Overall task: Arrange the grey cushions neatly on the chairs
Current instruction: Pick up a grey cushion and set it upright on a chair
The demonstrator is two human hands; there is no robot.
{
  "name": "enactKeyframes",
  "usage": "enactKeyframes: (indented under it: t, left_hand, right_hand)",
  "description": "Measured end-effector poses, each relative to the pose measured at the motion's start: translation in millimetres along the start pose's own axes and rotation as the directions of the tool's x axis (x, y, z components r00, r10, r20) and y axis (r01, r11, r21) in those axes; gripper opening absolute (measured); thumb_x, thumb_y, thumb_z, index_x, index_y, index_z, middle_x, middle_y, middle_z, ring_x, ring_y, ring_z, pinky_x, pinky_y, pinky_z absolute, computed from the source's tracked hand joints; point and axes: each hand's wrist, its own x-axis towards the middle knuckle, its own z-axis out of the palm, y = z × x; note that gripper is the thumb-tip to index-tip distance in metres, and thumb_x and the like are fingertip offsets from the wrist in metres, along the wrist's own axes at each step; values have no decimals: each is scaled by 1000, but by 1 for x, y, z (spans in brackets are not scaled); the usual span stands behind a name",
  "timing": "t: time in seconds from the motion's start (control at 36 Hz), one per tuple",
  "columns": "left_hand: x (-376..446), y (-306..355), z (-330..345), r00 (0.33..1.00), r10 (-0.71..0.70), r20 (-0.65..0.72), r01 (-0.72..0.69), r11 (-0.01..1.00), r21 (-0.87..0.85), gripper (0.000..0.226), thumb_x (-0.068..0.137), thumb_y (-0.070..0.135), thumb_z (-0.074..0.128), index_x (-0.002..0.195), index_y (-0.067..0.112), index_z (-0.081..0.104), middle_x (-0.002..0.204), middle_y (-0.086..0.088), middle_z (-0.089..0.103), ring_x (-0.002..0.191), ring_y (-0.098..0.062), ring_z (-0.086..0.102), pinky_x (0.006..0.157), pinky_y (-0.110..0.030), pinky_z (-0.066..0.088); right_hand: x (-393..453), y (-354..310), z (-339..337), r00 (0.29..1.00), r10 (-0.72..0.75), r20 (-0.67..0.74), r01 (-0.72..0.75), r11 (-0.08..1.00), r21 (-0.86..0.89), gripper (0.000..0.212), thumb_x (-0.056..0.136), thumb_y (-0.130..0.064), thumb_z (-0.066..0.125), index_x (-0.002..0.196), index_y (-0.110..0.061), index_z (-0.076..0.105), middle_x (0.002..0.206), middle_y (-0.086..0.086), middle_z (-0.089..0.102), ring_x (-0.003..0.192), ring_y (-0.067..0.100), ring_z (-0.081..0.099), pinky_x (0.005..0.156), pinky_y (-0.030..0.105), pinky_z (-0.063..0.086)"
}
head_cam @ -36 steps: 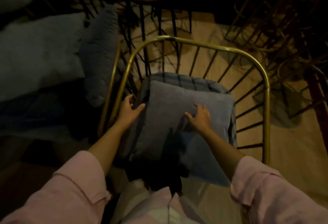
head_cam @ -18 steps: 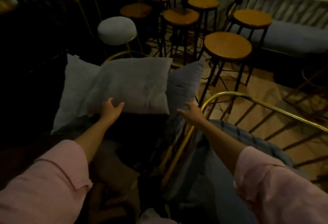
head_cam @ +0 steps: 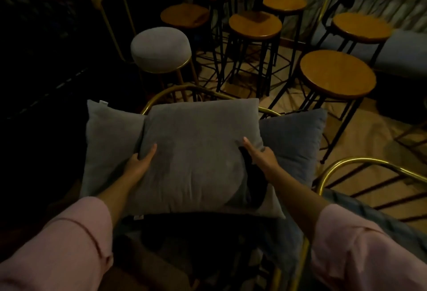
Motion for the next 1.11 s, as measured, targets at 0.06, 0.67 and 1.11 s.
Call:
enactKeyframes:
  t: [0.06, 0.67, 1.11]
  left_hand:
    - [8, 2, 2, 997, -38, 69, 43, 996, -75, 105, 68, 76, 65, 144, 7, 43, 145, -16, 49, 129, -36, 51, 110, -45, 40]
    - [-106, 114, 6, 933, 328, 148, -196, 808, -556, 78, 72, 86, 45, 120, 29, 68, 126, -1, 68, 118, -24, 62, 100, -42, 48]
    - [-320, 210, 279, 707, 572, 416, -295, 773, -562, 87, 72, 57, 77, 142, 17, 46, 136, -6, 60, 121, -25, 61, 88, -36, 54]
  right_hand:
    - [9, -4, 5, 1000, 14, -1, -14, 997, 72, 73, 72, -59, 77, 124, -12, 56, 108, -1, 63, 101, 24, 62, 85, 33, 52]
    - [-85, -18, -135, 971, -237, -25, 221, 854, 472, 105, 56, -77, 69, 144, -24, 45, 131, 0, 62, 115, 19, 62, 94, 37, 51]
    - [-192, 76, -484, 874, -236, -426, 358, 904, 233, 124, 47, -81, 75, 149, -26, 34, 141, 1, 53, 119, 25, 58, 96, 46, 52]
